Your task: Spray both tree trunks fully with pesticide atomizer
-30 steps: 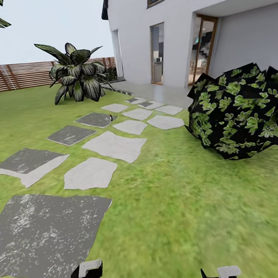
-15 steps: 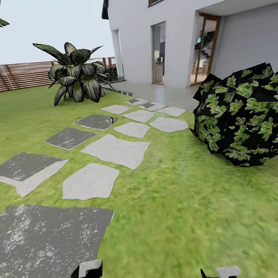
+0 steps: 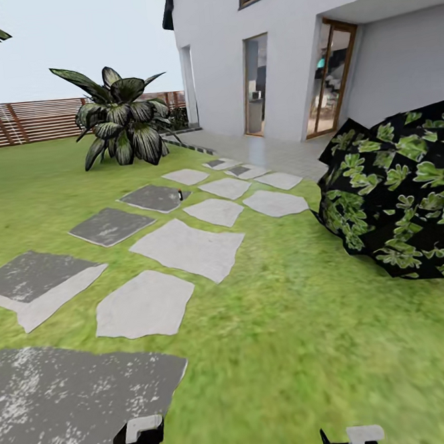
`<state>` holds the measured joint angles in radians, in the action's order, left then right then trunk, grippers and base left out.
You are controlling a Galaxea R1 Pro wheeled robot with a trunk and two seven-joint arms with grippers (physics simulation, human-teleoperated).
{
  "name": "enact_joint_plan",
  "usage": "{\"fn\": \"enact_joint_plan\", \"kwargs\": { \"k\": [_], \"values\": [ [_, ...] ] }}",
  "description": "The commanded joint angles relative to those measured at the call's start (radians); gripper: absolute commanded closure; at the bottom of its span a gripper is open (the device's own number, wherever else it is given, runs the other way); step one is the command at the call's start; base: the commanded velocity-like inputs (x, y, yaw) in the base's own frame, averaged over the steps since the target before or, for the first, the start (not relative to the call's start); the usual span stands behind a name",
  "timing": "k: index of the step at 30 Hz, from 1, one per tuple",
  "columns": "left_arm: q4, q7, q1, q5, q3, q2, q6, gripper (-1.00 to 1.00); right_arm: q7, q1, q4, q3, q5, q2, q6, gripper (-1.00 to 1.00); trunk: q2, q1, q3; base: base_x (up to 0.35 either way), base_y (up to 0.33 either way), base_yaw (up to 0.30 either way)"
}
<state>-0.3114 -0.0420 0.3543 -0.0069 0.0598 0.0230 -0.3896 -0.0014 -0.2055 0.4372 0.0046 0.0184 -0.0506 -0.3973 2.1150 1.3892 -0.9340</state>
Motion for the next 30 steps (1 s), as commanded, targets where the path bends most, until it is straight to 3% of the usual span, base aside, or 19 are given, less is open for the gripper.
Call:
{"fn": "enact_joint_plan", "kwargs": {
  "k": [1, 30],
  "values": [
    [0.000, 0.000, 0.000, 0.000, 0.000, 0.000, 0.000, -1.00, 0.000, 0.000, 0.000, 0.000, 0.000, 0.000, 0.000, -1.00, 0.000, 0.000, 0.000, 0.338, 0.100, 0.000],
    [0.000, 0.000, 0.000, 0.000, 0.000, 0.000, 0.000, -1.00, 0.000, 0.000, 0.000, 0.000, 0.000, 0.000, 0.000, -1.00, 0.000, 0.000, 0.000, 0.339, 0.100, 0.000]
  ]
}}
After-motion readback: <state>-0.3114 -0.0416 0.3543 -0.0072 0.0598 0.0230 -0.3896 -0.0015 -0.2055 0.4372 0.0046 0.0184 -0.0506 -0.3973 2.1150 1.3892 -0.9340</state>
